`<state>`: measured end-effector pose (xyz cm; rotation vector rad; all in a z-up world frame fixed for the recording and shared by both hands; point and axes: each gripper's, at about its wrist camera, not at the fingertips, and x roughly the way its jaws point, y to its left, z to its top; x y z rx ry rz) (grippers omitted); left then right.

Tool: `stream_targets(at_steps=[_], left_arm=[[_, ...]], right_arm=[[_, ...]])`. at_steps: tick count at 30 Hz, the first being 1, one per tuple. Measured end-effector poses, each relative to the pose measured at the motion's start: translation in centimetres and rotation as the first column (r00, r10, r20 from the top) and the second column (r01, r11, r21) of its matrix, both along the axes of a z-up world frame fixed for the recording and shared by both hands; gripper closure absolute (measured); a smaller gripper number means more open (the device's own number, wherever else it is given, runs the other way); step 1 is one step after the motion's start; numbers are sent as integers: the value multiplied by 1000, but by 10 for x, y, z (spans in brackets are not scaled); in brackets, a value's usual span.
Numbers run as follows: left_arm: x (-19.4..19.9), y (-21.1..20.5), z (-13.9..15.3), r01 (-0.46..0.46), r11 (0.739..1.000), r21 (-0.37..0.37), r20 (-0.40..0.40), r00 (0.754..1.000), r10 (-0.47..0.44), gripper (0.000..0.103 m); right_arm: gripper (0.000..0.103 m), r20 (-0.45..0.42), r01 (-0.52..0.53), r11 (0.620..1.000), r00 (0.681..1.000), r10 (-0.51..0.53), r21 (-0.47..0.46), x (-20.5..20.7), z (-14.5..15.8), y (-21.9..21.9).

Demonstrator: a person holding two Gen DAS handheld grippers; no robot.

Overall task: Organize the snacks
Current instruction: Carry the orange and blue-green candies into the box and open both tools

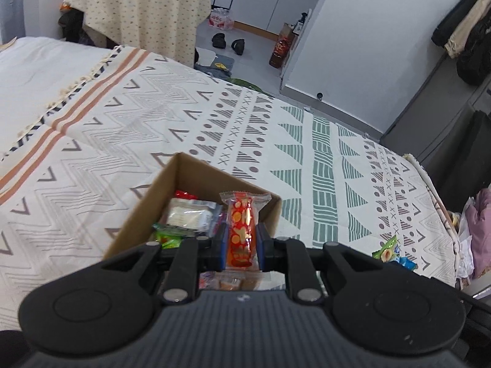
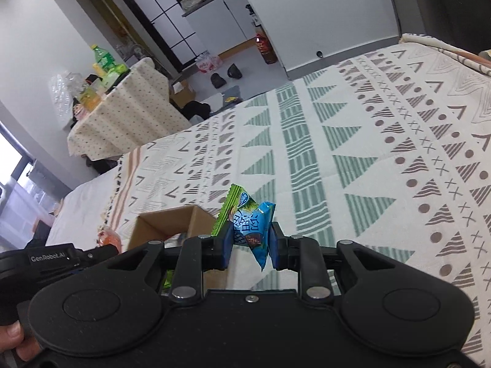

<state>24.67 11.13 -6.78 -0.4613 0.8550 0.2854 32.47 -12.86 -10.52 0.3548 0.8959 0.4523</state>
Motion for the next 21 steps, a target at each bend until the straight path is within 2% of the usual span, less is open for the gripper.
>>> stream_targets(at_steps=[11, 16, 21], left_arm=[[-28, 31, 5, -23, 1000, -19, 1, 1000, 23, 86], [-38, 45, -3, -30, 999, -32, -14, 999, 30, 86], [-41, 53, -17, -4, 998, -57, -29, 1000, 3, 86]], right_arm=[[79, 22, -88, 996, 996, 88, -6, -27, 14, 52], [79, 1, -105, 994, 994, 105, 1, -30, 10, 72], [79, -57, -76, 996, 995, 79, 49, -32, 6, 83]])
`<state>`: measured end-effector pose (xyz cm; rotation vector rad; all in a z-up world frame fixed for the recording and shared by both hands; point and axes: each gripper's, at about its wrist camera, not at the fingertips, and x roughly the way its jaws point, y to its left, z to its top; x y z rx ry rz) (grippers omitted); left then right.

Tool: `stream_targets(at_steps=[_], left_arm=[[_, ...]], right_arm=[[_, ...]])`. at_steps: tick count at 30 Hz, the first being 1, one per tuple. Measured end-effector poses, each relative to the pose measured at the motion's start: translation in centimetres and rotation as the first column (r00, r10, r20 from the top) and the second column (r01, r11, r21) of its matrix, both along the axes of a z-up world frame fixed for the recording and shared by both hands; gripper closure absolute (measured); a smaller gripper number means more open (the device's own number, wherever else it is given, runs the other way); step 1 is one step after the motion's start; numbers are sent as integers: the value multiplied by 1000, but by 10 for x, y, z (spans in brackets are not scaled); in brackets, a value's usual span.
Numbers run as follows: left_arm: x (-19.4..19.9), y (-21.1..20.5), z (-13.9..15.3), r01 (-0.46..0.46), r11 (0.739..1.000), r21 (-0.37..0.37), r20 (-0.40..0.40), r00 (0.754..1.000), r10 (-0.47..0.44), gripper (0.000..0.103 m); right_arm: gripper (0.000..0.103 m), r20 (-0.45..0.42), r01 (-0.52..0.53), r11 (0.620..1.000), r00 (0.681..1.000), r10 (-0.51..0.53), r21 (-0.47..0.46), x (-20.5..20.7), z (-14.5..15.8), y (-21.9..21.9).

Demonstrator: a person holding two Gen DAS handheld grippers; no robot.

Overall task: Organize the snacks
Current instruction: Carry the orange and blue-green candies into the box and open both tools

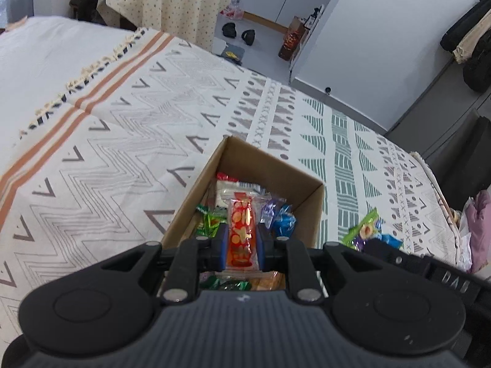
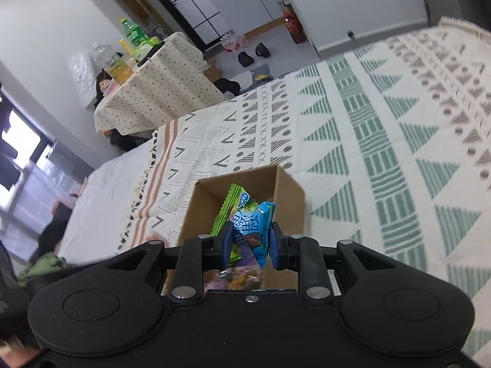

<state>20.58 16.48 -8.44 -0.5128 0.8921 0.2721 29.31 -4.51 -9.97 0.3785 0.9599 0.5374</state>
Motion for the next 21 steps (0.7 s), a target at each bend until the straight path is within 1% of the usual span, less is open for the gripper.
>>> stream_targets(at_steps=[3, 5, 6, 7, 10, 12, 15, 18, 21], left_arm=[[1, 4, -8, -3, 1000, -11, -12, 1000, 3, 85], [3, 7, -11, 1, 1000, -12, -6, 1000, -2, 84], [3, 8, -12, -2, 1000, 4, -1, 1000, 2, 80], [4, 10, -13, -6, 1000, 15, -11, 1000, 6, 78], [5, 17, -16, -17, 1000, 7, -38, 999, 18, 69], [2, 21, -15, -35, 999, 14, -35, 999, 36, 55], [-1, 25, -12, -42, 998, 42, -36, 998, 44, 42], [-4, 31, -11, -60, 998, 29, -37, 997, 62, 35], [-6, 34, -9, -65, 998, 26, -40, 997, 66, 33]], right_arm=[[79, 9, -12, 1000, 1000, 13, -12, -2, 1, 10], [79, 13, -24, 999, 1000, 25, -28, -1, 1, 17], [79, 9, -26, 999, 1000, 26, -31, 0, 0, 20], [79, 4, -27, 999, 1000, 27, -34, 1, -1, 23], [79, 1, -35, 998, 999, 35, -44, 3, -4, 30], [78, -3, -37, 998, 999, 37, -43, 5, -5, 33], [73, -16, -41, 999, 999, 41, -28, 10, -6, 39], [66, -16, -9, 999, 1000, 8, -39, 14, -6, 40], [59, -21, -13, 999, 1000, 12, -38, 13, -6, 39]])
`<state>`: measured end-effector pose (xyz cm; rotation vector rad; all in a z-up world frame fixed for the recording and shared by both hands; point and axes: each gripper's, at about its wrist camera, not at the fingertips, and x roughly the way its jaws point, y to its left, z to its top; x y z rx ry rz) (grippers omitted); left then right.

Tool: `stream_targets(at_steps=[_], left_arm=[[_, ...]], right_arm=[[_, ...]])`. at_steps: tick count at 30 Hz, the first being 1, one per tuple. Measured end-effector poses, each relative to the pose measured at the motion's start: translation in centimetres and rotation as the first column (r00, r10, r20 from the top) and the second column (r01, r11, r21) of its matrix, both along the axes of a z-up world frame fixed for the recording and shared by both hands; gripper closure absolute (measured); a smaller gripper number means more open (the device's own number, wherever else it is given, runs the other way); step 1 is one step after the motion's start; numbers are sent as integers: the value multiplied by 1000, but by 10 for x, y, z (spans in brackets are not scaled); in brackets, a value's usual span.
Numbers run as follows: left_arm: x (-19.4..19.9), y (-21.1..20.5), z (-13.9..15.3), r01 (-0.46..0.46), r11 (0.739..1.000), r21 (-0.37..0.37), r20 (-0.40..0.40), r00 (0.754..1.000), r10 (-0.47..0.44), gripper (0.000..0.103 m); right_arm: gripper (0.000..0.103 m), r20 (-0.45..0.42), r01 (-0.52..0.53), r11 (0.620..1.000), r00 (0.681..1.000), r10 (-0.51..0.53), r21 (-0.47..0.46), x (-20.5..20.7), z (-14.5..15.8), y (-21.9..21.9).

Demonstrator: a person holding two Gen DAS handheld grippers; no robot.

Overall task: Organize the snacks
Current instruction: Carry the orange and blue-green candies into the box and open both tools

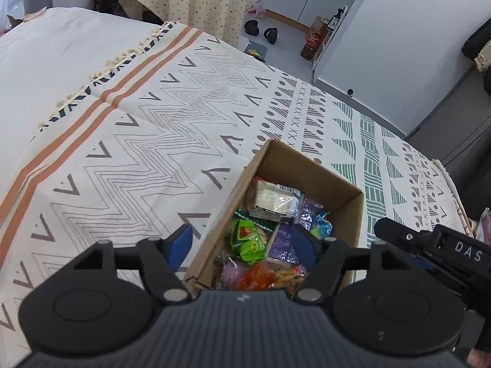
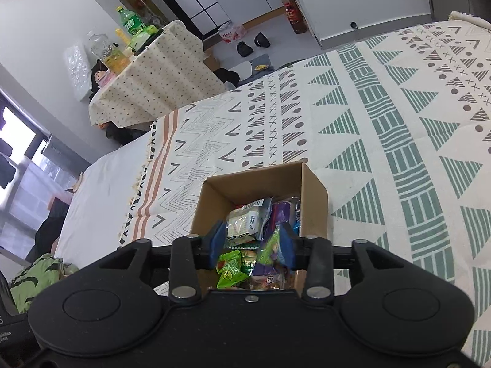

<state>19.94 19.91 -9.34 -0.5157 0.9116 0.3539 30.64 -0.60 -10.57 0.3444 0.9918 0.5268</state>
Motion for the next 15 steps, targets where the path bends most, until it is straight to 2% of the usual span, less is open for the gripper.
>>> stream_targets(at_steps=[1, 6, 8, 11, 15], left_arm=[[-1, 0, 1, 2, 1000, 4, 4, 1000, -2, 33], [-3, -1, 4, 1, 1000, 4, -6, 1000, -1, 27], [-5, -4, 6, 6, 1000, 19, -13, 1000, -6, 25], [-7, -8, 7, 18, 1000, 14, -22, 1000, -18, 24], [-11, -16, 12, 39, 999, 26, -28, 999, -38, 18]], right_arm=[[55, -3, 3, 1000, 1000, -3, -7, -1, -1, 0], [52, -26, 9, 1000, 1000, -10, -28, -7, -4, -8], [40, -24, 10, 999, 1000, -11, -37, -11, -3, -12], [30, -12, 6, 999, 1000, -7, -41, -16, 0, -19], [26, -23, 7, 999, 1000, -8, -37, -21, 4, -29]])
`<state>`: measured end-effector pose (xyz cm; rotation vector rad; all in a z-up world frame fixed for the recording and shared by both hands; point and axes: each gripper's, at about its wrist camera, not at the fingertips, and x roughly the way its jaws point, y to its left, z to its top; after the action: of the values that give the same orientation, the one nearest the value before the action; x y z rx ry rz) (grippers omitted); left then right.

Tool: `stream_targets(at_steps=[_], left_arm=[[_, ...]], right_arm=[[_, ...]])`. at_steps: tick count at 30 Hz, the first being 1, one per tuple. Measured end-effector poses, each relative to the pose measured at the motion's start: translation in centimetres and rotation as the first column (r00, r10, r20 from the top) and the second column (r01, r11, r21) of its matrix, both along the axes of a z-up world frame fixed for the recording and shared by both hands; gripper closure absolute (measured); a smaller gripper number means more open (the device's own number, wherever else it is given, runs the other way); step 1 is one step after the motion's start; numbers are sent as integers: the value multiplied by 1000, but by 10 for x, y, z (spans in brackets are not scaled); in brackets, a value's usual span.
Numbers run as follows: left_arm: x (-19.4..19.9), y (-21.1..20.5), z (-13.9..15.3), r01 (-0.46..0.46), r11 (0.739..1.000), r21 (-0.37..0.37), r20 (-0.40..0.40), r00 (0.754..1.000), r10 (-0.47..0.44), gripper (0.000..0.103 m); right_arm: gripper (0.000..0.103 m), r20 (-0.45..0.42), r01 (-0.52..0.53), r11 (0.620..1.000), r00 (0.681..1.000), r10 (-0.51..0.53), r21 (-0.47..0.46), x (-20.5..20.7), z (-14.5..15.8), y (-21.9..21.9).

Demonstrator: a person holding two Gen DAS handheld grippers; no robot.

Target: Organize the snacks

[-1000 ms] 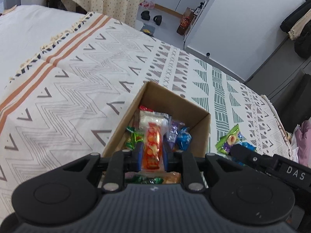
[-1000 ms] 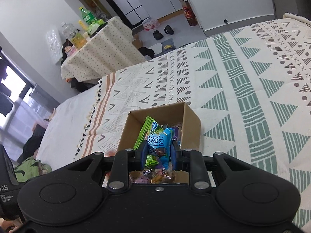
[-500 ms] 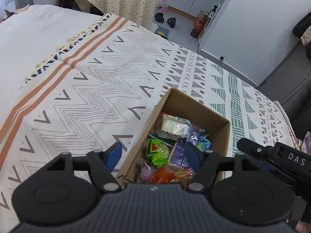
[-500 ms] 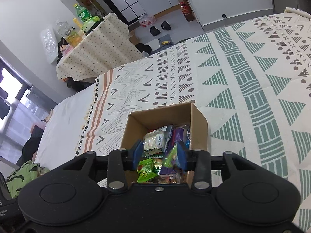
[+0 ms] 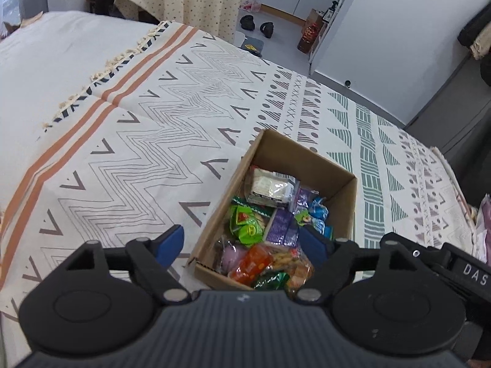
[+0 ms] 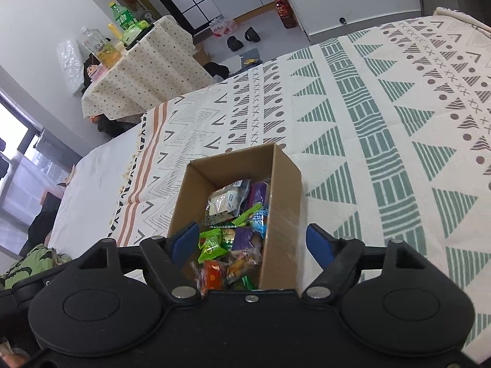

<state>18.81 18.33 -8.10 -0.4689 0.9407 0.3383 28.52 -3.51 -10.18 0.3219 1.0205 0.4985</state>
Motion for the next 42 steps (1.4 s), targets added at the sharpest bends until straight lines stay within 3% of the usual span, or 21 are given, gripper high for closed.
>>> stream_targets(at_steps=[8, 19, 22, 35, 42], left_arm=[[-8, -30, 13, 91, 995, 47, 6, 996, -92, 0], [-28, -63, 37, 196, 978, 69, 11, 980, -197, 0], [-34, -69, 45, 212, 974, 80, 20, 977, -214, 0], [-72, -84, 72, 270, 953, 136, 47, 959, -278, 0], [-98, -90, 85, 279, 943, 182, 72, 953, -295, 0]], right_arm=[[10, 43, 7, 999, 999, -6, -32, -11, 18, -21], [5, 30, 49, 998, 998, -47, -49, -25, 44, -73], [0, 60, 50, 997, 997, -47, -56, -33, 53, -86], [0, 138, 37, 990, 990, -18, -135, -76, 73, -115], [0, 204, 59, 990, 978, -32, -131, -103, 87, -131]])
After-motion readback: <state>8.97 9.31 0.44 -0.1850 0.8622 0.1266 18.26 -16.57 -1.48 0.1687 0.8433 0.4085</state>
